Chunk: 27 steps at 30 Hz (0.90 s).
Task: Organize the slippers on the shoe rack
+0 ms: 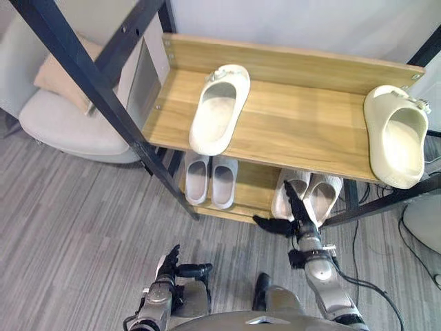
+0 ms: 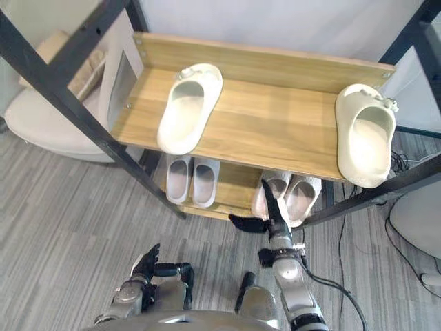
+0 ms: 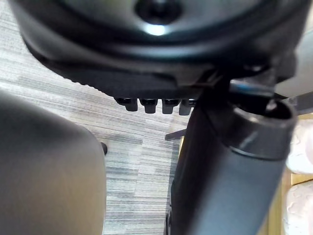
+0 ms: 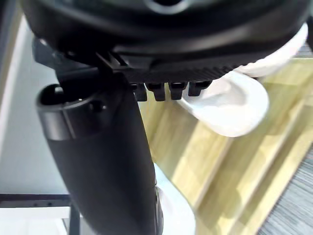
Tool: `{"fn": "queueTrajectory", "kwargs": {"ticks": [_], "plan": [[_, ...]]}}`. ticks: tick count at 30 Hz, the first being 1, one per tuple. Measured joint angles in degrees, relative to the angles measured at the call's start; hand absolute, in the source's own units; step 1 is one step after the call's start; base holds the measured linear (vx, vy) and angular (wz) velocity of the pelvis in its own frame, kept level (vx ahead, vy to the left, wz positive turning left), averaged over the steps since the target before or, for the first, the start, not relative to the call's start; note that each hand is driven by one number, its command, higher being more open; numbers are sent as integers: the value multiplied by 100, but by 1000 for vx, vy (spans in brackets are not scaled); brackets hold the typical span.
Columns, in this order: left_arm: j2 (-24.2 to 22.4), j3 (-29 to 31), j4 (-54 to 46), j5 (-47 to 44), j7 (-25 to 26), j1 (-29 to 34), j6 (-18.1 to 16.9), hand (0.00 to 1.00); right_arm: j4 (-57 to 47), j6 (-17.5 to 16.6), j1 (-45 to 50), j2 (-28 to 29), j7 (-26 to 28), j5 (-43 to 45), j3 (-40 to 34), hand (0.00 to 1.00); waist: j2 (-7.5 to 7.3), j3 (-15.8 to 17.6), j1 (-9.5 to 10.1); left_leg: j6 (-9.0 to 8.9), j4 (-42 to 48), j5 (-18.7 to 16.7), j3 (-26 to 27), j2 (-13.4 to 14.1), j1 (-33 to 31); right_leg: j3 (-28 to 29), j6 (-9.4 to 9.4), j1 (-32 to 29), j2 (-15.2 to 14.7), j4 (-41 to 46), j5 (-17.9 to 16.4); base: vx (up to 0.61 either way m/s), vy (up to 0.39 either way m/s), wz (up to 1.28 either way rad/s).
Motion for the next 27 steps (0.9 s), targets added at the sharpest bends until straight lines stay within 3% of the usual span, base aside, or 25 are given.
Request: {"fn": "queueTrajectory", "kwargs": {"ticks": [5, 14, 22, 27], "plan": [[-69, -26, 5, 121, -70, 105, 1, 100, 754, 70, 75, -2, 122, -140, -50, 100, 112, -158, -25, -19, -332, 149, 89, 10, 378, 65, -21, 390, 99, -485, 261, -22, -1, -10], [-55, -185, -4, 223, -100, 152, -5, 100, 1342, 146, 301, 131, 138, 44, -231, 100, 98, -270, -42, 25, -737, 456, 79, -14, 618, 63, -101, 669, 230, -1031, 638, -70, -4, -1], [-41, -254, -37, 225, -92, 231, -11, 100, 1838, 158, 405, 276, 145, 265, -397, 100, 41, -390, -64, 19, -924, 520, 74, -17, 853, 60, -109, 927, 273, -1289, 729, -11, 2, -1], [62, -764, -588, 220, -123, 386, -21, 100, 2109, 168, 397, 382, 149, 521, -634, 100, 29, -399, -70, 15, -985, 517, 86, -24, 943, 67, -113, 975, 274, -1300, 723, 7, 1, 0]]}}
